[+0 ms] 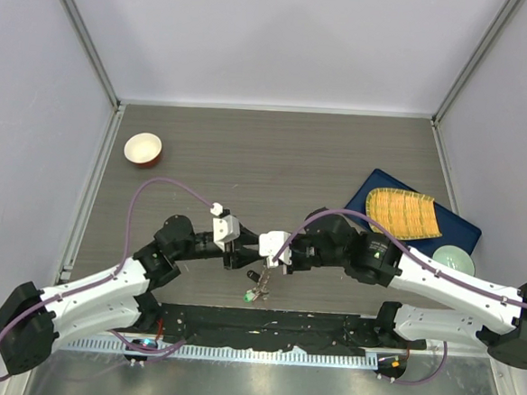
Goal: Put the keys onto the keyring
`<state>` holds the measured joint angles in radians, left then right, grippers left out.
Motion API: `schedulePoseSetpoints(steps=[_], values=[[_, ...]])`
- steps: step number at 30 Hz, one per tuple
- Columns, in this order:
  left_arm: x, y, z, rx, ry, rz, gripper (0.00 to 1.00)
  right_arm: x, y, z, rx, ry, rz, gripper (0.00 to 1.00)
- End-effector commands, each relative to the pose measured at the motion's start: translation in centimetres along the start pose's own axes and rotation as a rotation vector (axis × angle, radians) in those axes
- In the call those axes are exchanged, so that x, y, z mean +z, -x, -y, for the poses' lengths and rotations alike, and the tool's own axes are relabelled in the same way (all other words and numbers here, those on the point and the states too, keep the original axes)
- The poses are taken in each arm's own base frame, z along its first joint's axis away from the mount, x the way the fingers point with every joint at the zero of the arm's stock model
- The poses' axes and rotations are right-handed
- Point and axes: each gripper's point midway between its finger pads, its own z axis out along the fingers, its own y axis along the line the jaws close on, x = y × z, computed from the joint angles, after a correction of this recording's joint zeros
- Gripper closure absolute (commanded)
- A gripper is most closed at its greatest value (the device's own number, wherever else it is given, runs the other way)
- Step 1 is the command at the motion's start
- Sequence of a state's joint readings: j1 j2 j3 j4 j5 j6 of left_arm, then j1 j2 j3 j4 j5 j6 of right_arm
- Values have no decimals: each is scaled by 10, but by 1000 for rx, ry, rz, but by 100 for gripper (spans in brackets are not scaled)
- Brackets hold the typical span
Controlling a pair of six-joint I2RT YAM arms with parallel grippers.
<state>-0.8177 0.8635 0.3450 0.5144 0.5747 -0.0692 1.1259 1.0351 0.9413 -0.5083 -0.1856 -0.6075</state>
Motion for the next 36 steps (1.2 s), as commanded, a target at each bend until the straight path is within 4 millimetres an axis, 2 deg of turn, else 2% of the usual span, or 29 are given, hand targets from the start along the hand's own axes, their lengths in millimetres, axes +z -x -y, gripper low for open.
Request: schedulePoseSetpoints(steps=[1, 4, 11, 15, 18, 20, 27, 36], values=[[4, 17, 6, 45, -59, 24, 60, -9, 35, 15, -36, -38, 102, 99], [5, 13, 7, 35, -74, 5, 61, -9, 35, 14, -35, -33, 101, 99], [9, 1, 9, 14, -100, -38, 76, -8, 34, 14, -35, -33, 100, 99], [11, -1, 9, 6, -109, -55, 78, -8, 34, 13, -33, -31, 101, 99], [10, 0, 9, 9, -108, -53, 89, -7, 33, 13, -31, -29, 98, 99], [9, 0, 8, 10, -99, -53, 100, -8, 32, 13, -29, -32, 95, 99], [-1, 6, -9, -41, 57, 5, 100, -12, 27, 16, -25, -59, 77, 99], [-24, 37, -28, -90, 252, 162, 100, -9, 22, 10, -13, -41, 67, 99]])
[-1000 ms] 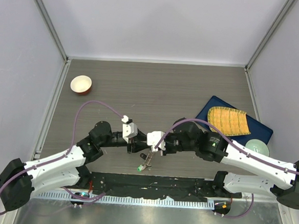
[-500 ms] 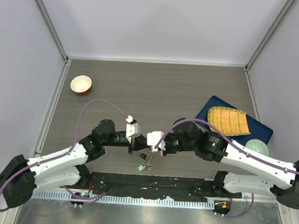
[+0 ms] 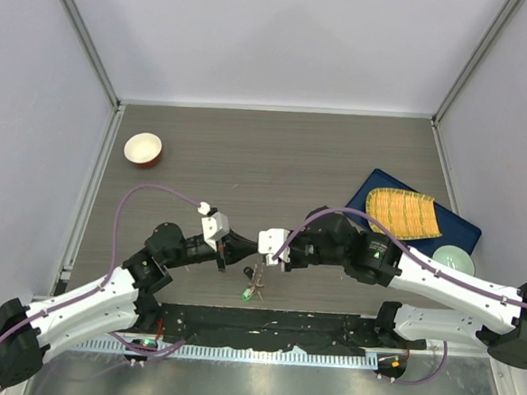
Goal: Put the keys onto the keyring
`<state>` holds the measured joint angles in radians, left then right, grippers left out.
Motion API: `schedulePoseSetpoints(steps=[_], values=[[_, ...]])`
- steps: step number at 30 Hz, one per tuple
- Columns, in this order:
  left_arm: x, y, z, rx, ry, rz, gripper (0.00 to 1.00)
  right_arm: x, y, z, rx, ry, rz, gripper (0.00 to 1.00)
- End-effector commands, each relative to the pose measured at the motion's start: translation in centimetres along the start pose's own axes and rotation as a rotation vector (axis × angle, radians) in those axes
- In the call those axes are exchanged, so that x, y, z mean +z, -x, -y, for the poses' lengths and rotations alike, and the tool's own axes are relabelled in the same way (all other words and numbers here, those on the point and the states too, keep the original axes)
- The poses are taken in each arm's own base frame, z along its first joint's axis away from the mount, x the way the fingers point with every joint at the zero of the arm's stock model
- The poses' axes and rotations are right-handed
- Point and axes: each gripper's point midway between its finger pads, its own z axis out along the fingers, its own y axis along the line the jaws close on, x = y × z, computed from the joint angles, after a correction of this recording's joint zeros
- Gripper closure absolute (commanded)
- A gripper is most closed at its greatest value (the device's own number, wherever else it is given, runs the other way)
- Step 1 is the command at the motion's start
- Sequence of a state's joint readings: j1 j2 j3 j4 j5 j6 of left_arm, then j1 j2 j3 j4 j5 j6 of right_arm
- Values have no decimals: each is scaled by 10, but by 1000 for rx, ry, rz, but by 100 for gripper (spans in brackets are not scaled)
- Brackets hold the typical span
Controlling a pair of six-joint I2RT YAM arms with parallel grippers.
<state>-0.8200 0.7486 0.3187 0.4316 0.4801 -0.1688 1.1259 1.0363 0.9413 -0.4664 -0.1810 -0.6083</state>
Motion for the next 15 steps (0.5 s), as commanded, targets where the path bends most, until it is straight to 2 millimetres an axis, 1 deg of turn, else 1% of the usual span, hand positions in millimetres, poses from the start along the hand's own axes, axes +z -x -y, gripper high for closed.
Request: schedulePoseSetpoints(steps=[1, 3, 4, 5, 6, 7, 12, 13, 15], values=[[-10, 41, -23, -6, 161, 177, 100, -9, 14, 3, -4, -14, 39, 99], [-13, 53, -23, -13, 173, 245, 100, -6, 14, 2, -1, -9, 45, 99], [-13, 57, -22, -37, 170, 269, 100, -3, 18, 1, 1, -4, 66, 99], [-13, 59, -22, -50, 167, 285, 100, 0, 16, -2, 5, 6, 67, 99], [-14, 65, -20, -50, 159, 327, 100, 3, 17, -2, 7, 9, 74, 99], [-14, 68, -19, -77, 151, 347, 100, 5, 23, -2, 7, 8, 100, 99], [-15, 72, -25, -125, 174, 421, 100, 19, 23, -8, 9, 20, 112, 99], [-17, 73, -29, -137, 197, 437, 100, 21, 24, -6, 7, 14, 118, 99], [-19, 75, -31, -148, 209, 461, 100, 24, 20, -7, 11, 11, 116, 99]])
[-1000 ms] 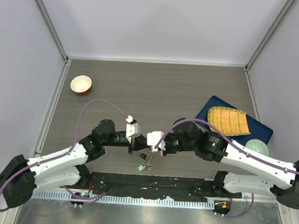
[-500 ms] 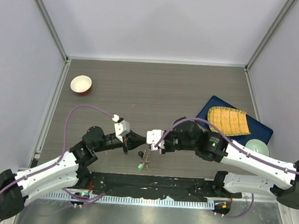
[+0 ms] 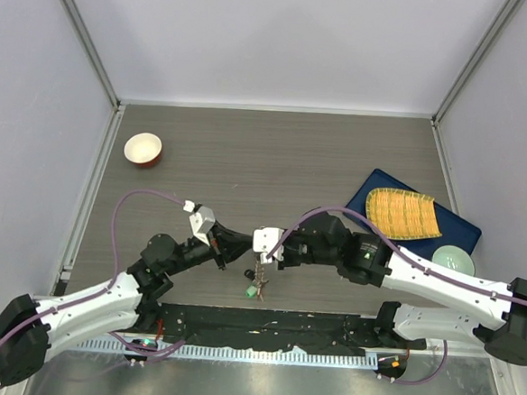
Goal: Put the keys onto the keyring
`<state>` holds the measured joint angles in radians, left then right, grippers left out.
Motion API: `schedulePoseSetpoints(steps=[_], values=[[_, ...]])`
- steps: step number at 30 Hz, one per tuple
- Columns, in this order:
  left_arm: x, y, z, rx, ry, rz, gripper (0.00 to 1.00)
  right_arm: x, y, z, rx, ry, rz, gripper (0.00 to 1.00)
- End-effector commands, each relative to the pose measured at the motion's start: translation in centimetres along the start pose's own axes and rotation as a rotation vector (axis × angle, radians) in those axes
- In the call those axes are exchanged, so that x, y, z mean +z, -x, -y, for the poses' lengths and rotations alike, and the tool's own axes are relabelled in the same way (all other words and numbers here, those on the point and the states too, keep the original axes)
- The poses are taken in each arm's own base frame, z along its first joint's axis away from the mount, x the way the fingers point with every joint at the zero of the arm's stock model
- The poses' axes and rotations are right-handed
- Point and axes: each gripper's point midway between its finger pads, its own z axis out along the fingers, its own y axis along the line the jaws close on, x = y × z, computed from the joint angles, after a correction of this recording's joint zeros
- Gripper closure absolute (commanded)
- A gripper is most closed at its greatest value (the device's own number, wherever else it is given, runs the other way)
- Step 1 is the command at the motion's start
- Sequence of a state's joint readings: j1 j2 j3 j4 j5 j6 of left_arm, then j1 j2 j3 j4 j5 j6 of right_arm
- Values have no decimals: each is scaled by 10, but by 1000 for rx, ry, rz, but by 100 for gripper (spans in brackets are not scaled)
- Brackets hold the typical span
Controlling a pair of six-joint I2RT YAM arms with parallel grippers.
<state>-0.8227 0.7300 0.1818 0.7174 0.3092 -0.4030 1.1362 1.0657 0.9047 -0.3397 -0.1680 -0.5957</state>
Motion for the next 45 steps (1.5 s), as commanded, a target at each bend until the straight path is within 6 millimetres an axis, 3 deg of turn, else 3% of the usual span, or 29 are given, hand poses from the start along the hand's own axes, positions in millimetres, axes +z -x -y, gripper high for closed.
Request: schedulePoseSetpoints(steps=[1, 6, 8, 9, 12, 18, 27, 35, 45], values=[[1, 66, -9, 2, 74, 285, 100, 10, 14, -13, 15, 41, 73, 99], [-1, 65, -11, 2, 88, 285, 100, 7, 7, -5, 13, -4, 41, 99], [-3, 57, -14, 7, 108, 248, 89, 1, 12, 1, 1, -30, 44, 99], [-4, 54, -17, 25, 121, 233, 78, -2, 10, 3, -9, -35, 27, 99], [-10, 46, -22, 72, 153, 182, 64, -9, 12, 7, -28, -39, 3, 99], [-13, 31, -18, 134, 117, 110, 62, -13, 11, 5, -41, -9, -35, 99], [5, -5, 5, 243, -112, -76, 59, -18, 11, 5, -62, 16, -66, 99], [11, -11, 31, 256, -290, -151, 57, -15, 9, 3, -55, 28, -78, 99], [14, -24, 26, 235, -286, -238, 64, -14, 10, 1, -53, 42, -72, 99]])
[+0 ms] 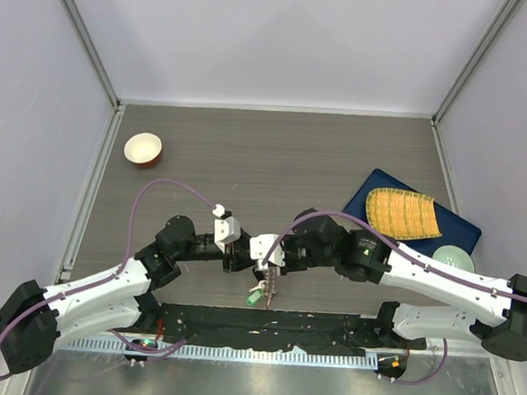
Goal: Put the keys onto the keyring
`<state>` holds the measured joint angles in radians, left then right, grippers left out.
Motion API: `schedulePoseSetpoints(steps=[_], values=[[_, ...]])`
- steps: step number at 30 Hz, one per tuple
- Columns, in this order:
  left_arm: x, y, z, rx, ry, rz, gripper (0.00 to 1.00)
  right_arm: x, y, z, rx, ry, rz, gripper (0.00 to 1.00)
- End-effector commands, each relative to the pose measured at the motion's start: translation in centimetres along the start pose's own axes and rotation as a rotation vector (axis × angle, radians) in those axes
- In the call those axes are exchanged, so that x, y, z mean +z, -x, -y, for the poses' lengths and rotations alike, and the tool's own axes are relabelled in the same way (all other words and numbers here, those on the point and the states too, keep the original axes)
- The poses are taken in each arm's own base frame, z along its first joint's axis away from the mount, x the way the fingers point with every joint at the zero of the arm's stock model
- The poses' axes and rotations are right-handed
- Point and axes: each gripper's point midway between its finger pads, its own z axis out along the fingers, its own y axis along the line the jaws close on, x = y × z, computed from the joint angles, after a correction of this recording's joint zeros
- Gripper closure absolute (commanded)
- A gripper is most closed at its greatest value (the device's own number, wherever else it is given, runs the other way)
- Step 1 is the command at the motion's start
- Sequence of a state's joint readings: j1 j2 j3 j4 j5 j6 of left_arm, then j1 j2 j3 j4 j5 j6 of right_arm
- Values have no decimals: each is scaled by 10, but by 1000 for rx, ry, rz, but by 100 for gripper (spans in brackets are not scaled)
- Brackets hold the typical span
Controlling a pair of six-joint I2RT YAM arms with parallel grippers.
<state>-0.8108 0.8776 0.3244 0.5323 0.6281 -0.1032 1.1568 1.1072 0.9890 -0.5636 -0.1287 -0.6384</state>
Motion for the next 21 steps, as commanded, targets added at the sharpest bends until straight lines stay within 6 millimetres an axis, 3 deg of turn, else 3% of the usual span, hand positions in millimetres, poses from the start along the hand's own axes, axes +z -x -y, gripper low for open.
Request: schedulePoseSetpoints(steps=[1, 6, 21], values=[[3, 8, 0, 24, -18, -15, 64, -9, 30, 15, -26, -45, 88, 99], [0, 1, -7, 18, 27, -41, 67, -9, 29, 14, -25, -41, 87, 99], [5, 8, -9, 21, 20, -31, 73, -7, 30, 12, -25, -29, 95, 99]])
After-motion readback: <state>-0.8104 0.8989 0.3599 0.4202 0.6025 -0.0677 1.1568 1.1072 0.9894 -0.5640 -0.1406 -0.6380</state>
